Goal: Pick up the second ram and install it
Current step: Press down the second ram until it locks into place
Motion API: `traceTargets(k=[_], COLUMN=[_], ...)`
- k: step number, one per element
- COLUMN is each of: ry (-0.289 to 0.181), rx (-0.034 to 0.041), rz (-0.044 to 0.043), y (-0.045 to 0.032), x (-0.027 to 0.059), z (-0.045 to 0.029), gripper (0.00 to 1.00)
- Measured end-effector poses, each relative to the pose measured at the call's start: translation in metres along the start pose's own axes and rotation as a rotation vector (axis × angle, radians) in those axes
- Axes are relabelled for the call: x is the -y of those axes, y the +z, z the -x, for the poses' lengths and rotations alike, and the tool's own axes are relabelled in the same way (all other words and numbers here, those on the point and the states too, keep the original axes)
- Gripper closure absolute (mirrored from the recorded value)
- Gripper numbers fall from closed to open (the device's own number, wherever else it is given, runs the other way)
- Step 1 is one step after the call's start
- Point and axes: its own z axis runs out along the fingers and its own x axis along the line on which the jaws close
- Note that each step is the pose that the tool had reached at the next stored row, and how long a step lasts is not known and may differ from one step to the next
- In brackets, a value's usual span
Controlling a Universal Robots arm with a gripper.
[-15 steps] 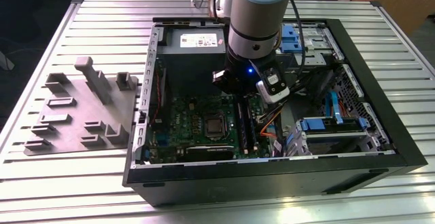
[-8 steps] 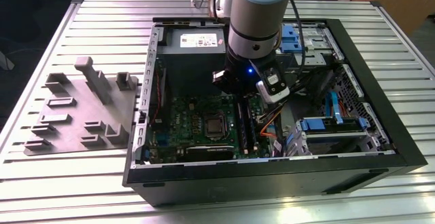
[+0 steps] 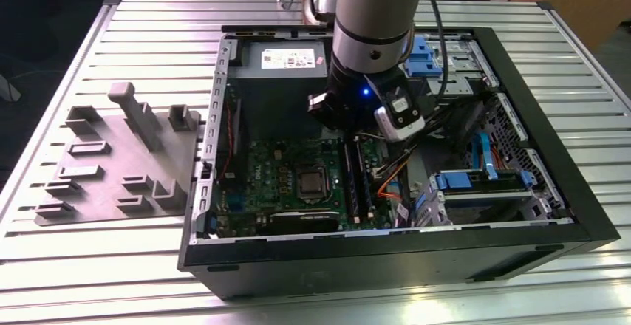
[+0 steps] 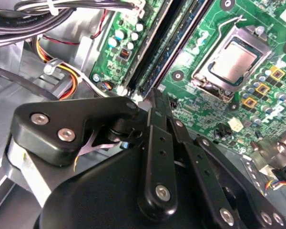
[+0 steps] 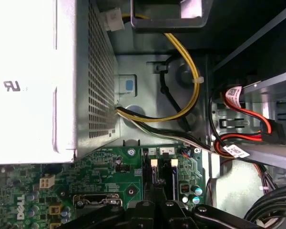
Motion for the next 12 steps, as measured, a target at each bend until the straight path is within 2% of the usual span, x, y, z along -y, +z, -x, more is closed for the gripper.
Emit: traceTargets(k=[6, 12], ry=[0.0, 0.0], rx=[-0.0002, 0.0], rz=[0.0007, 0.0011], y=[-0.0002, 0.001], x=[0.0008, 0.0148], z=[0.0001, 0.0006], gripper=[0.9, 0.9])
